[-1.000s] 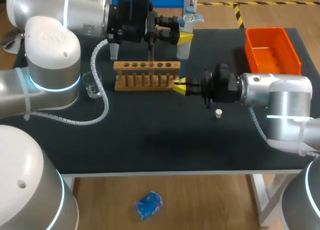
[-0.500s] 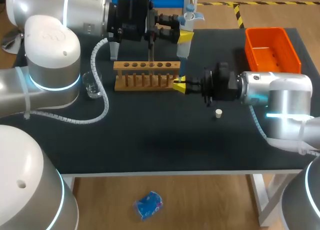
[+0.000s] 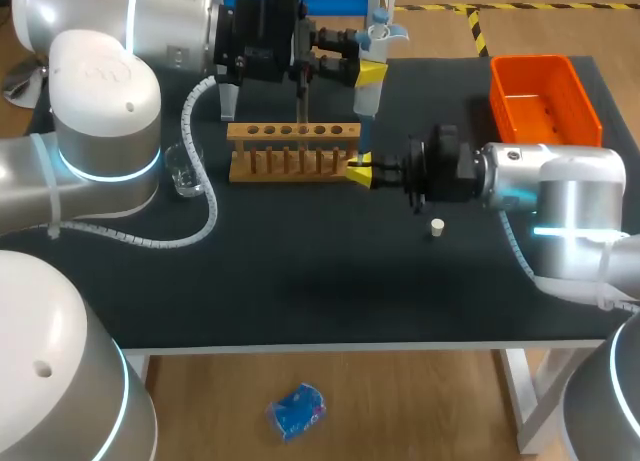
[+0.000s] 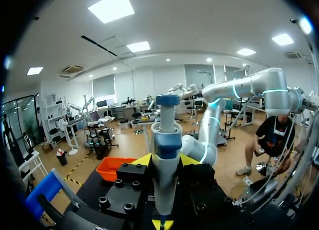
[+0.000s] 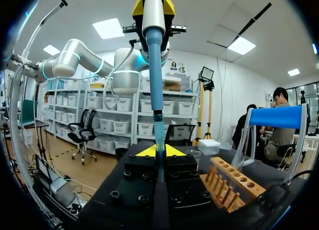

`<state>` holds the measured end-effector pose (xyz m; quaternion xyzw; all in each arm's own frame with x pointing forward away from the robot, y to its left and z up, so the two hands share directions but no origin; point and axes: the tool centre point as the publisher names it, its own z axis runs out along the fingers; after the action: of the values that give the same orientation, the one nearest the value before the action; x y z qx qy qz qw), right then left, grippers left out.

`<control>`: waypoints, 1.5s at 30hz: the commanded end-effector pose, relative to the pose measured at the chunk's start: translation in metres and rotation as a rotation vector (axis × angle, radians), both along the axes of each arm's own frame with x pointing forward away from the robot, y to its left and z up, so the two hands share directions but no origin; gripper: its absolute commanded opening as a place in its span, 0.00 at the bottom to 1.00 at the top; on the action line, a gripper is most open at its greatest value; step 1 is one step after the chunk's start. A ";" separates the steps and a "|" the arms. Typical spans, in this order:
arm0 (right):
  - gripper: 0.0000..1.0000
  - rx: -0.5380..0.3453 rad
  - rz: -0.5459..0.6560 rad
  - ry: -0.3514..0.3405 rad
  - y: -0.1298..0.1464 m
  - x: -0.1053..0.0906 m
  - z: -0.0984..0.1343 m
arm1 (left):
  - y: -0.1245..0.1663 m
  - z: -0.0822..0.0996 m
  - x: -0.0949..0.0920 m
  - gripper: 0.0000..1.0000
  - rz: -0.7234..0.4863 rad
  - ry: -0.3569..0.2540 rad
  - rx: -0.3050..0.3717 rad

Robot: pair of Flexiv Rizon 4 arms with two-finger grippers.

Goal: Invert the test tube, pick up the pipette, mount the tip to pipette, aspirate from beaker and dispense into the tube, eject the tip, return the pipette, and cap with the stopper.

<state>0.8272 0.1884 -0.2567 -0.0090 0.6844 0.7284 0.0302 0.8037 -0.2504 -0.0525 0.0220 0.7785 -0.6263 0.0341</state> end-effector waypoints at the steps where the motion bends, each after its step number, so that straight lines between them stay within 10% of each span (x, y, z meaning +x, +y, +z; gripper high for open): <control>1: 0.00 -0.002 -0.006 0.007 -0.002 -0.001 0.006 | 0.001 -0.005 0.000 0.00 0.000 0.001 0.002; 34: 0.00 0.012 -0.193 -0.018 -0.002 -0.006 0.015 | 0.001 -0.005 0.000 0.00 0.000 0.001 0.002; 35: 0.04 0.009 -0.192 -0.021 -0.002 -0.007 0.015 | 0.001 -0.005 0.000 0.00 0.000 0.001 0.002; 36: 0.36 0.005 -0.202 -0.021 -0.002 -0.007 0.015 | 0.001 -0.005 0.000 0.00 0.000 0.001 0.002; 37: 1.00 0.007 -0.203 -0.023 -0.003 -0.006 0.016 | 0.001 -0.005 0.000 0.00 0.000 0.001 0.002; 45: 1.00 0.016 -0.187 -0.035 -0.006 -0.006 0.018 | 0.001 -0.005 0.000 0.00 0.000 0.001 0.002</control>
<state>0.8225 0.1866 -0.2382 0.0440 0.6763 0.7269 0.1107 0.8032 -0.2501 -0.0571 0.0212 0.7798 -0.6248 0.0332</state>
